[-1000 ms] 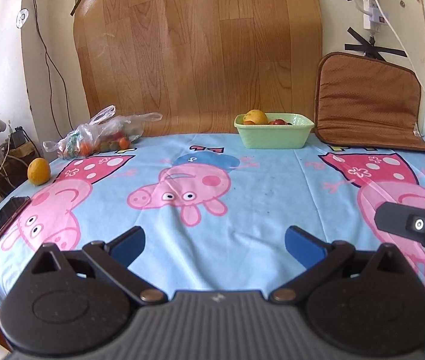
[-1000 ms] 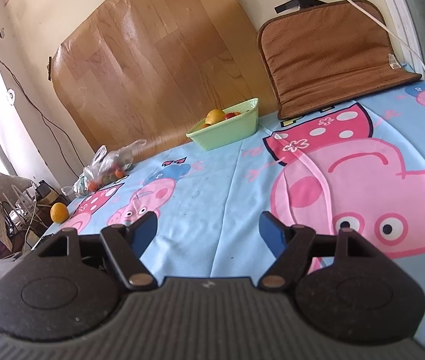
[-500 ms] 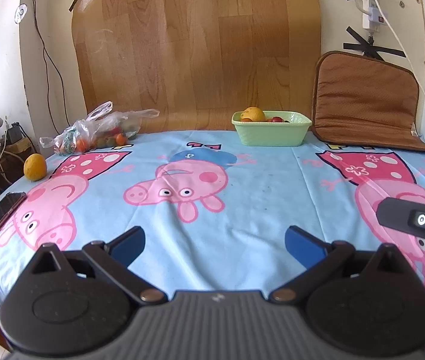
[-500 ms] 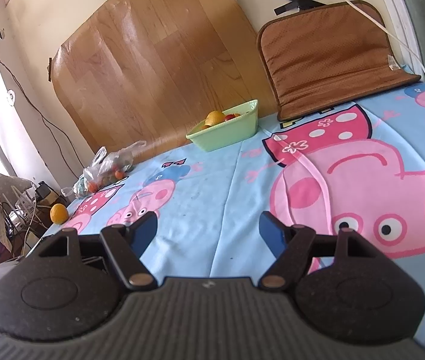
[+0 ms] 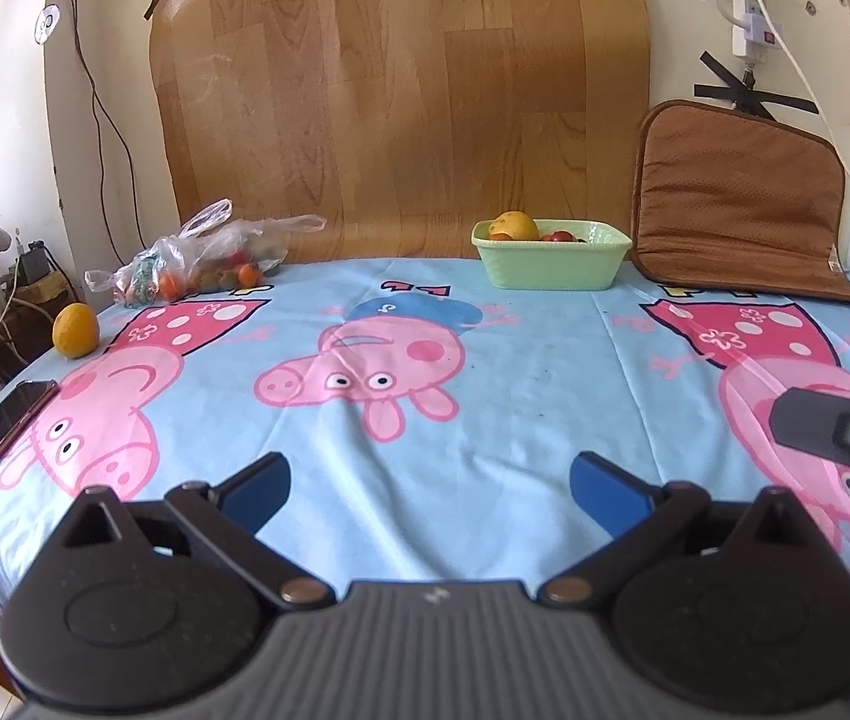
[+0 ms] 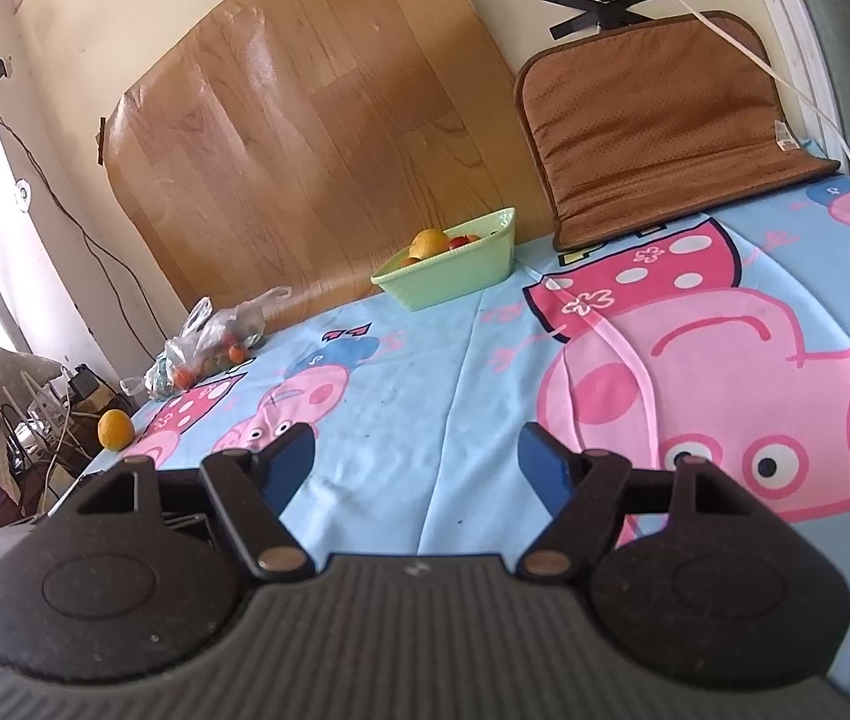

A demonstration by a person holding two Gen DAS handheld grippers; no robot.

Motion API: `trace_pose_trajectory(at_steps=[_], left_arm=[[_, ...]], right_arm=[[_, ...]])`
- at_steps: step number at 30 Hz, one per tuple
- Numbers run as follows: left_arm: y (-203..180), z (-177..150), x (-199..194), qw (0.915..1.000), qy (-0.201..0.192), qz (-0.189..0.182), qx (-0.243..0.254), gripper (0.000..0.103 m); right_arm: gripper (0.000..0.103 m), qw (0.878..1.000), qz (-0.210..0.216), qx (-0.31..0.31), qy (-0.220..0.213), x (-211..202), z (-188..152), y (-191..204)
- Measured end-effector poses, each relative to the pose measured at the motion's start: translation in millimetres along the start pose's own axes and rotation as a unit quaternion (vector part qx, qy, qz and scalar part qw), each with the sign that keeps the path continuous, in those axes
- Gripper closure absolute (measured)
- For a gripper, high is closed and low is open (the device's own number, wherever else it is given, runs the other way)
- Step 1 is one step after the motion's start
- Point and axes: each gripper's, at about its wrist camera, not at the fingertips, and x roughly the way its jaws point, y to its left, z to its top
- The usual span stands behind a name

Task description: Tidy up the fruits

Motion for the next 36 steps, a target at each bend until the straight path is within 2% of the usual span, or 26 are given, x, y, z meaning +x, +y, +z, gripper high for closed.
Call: trace_pose_trajectory(at_steps=[8, 36], left_arm=[[0.6, -2.2, 3.6, 0.9999, 0.011, 0.002, 0.001, 0.000], [-5.7, -3.3, 3.2, 0.9998, 0.009, -0.004, 0.017, 0.000]], right_arm=[[0.026, 1.000, -0.001, -0.002, -0.002, -0.4, -1.0, 1.3], [0.026, 1.000, -0.004, -0.003, 0.003, 0.7, -0.8, -0.7]])
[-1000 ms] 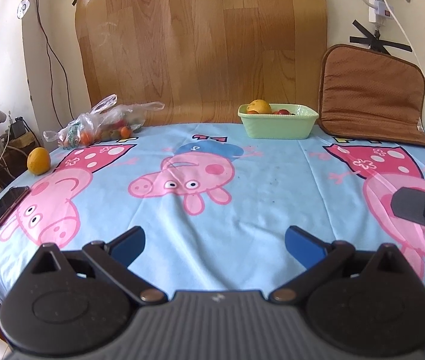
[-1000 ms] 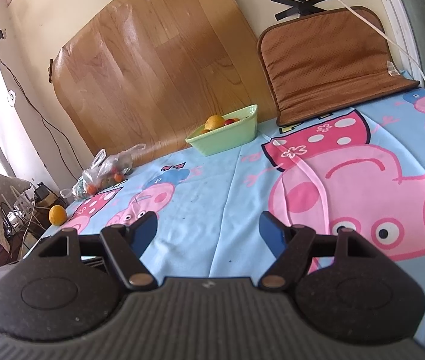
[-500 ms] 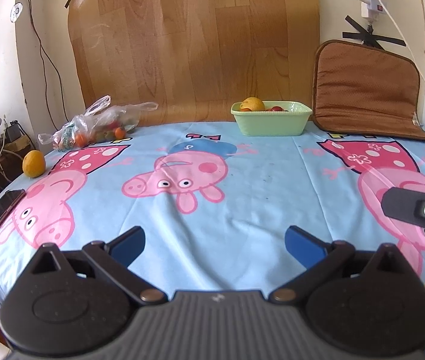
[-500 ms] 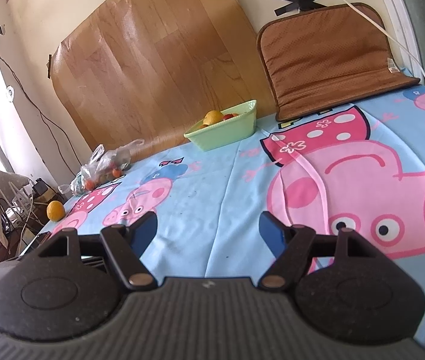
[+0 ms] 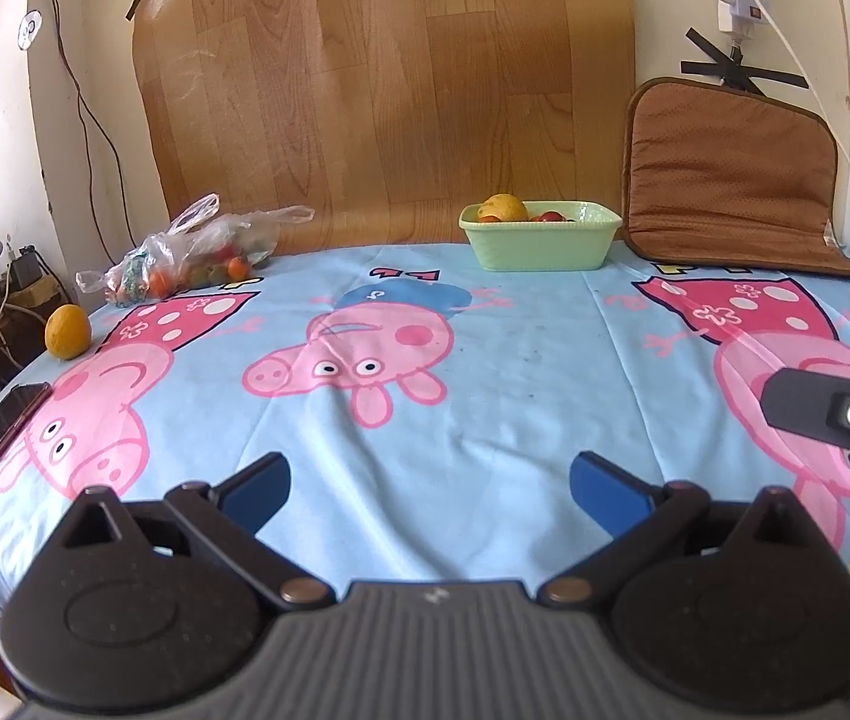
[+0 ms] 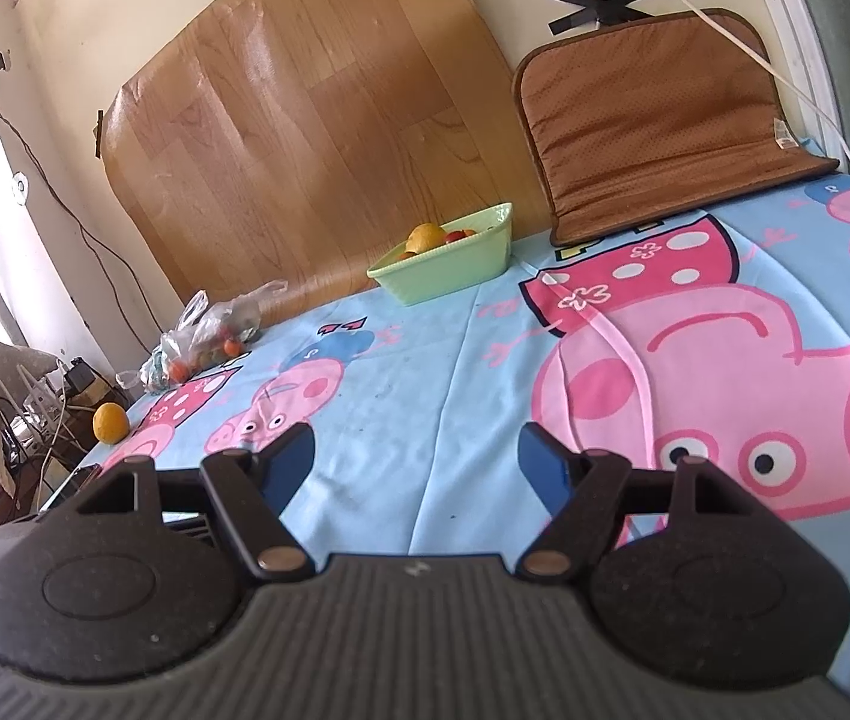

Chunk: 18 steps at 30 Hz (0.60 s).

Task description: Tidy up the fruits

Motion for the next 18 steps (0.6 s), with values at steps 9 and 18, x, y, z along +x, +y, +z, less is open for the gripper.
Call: trace_pose_trajectory(at_steps=[9, 18], left_arm=[[0, -1, 0, 1.0000, 0.000, 0.000, 0.003, 0.000], [-3, -1, 10, 0.9999, 0.010, 0.000, 0.007, 0.000]], right_arm=[[0.026, 1.000, -0.001, 0.001, 0.001, 0, 0, 0], [0.026, 1.000, -0.005, 0.007, 0.007, 5, -2, -6]])
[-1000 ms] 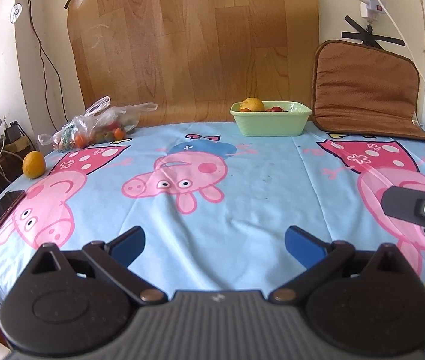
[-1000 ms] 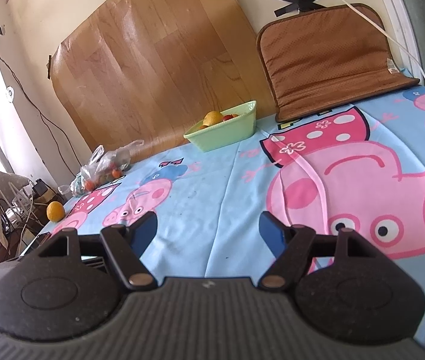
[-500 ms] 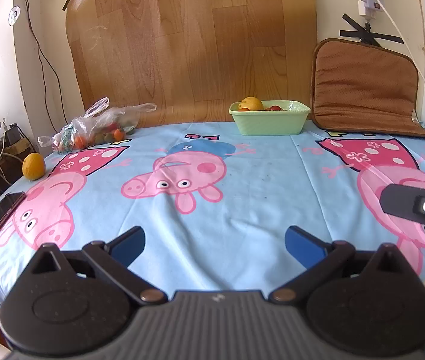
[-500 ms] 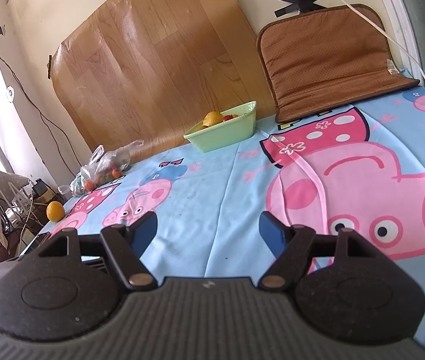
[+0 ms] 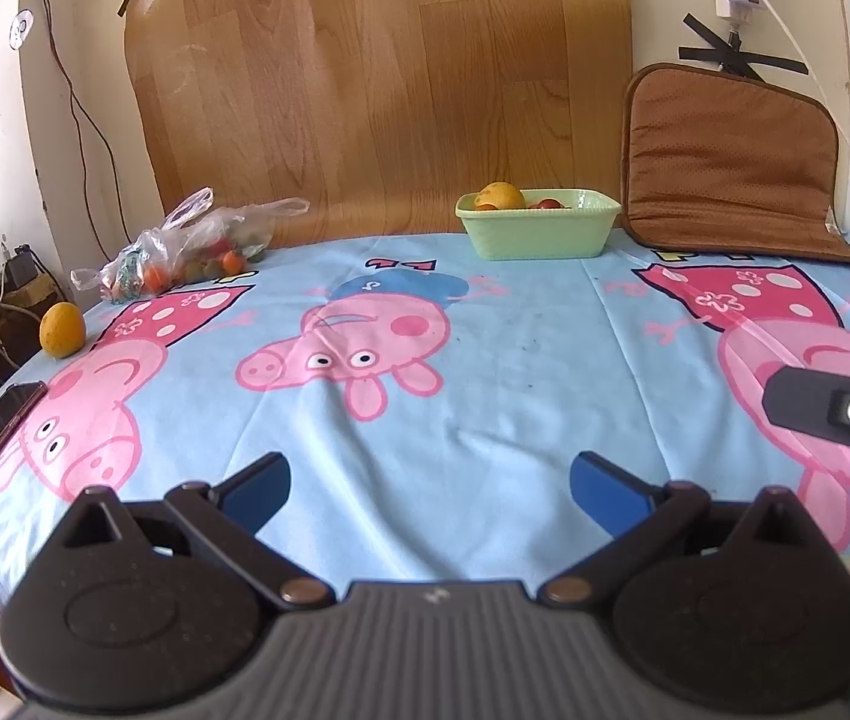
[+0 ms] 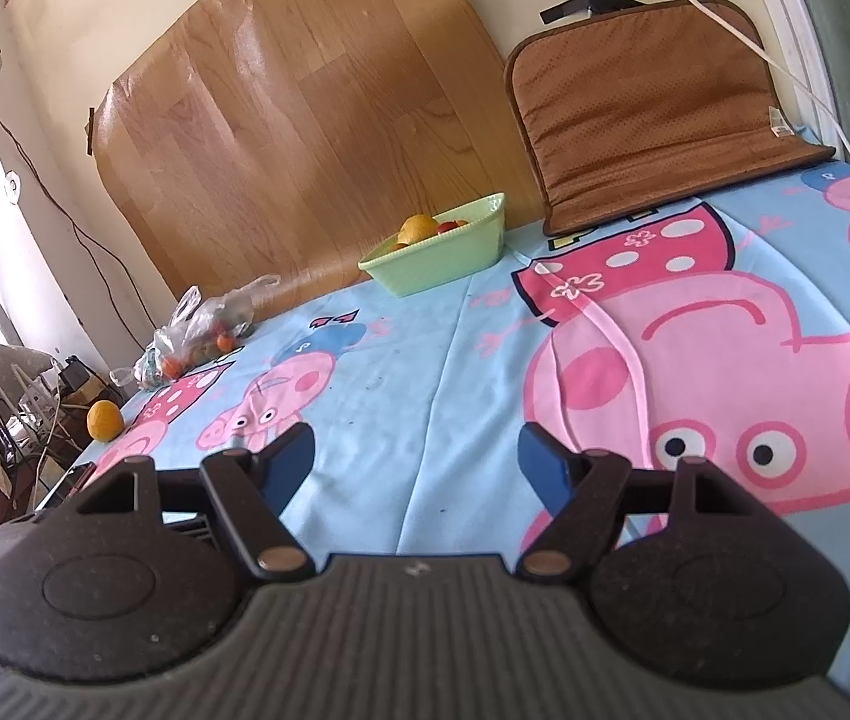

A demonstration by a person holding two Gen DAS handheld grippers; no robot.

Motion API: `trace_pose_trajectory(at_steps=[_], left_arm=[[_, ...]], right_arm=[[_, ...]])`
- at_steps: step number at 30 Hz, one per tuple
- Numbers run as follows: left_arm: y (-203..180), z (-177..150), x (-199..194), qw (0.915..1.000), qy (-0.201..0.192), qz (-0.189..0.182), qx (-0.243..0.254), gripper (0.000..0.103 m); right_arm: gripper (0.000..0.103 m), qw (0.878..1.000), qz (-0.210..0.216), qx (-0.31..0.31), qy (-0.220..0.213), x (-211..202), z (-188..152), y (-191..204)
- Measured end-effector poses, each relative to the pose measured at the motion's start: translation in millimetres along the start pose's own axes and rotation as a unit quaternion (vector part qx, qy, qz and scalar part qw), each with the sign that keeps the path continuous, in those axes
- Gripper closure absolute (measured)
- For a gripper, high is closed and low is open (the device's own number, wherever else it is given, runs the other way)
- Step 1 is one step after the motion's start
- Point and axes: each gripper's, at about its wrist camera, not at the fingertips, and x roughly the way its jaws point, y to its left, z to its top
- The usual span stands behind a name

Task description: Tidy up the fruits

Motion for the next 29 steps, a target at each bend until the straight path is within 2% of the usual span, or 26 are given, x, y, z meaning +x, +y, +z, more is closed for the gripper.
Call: trace_pose_trajectory(at_steps=[8, 21, 29], left_arm=[[-5, 11, 21, 0.9999, 0.011, -0.001, 0.002, 0.000], [-13, 47, 63, 0.9997, 0.021, -0.009, 0.005, 0.000], [-17, 68, 85, 0.9997, 0.003, -0.022, 0.013, 0.000]], right_arm=[[0.026, 1.000, -0.012, 0.005, -0.001, 13, 8, -10], [0.026, 1.000, -0.017, -0.016, 0.004, 47, 36, -23], [0.026, 1.000, -0.026, -0.016, 0.005, 66, 51, -32]])
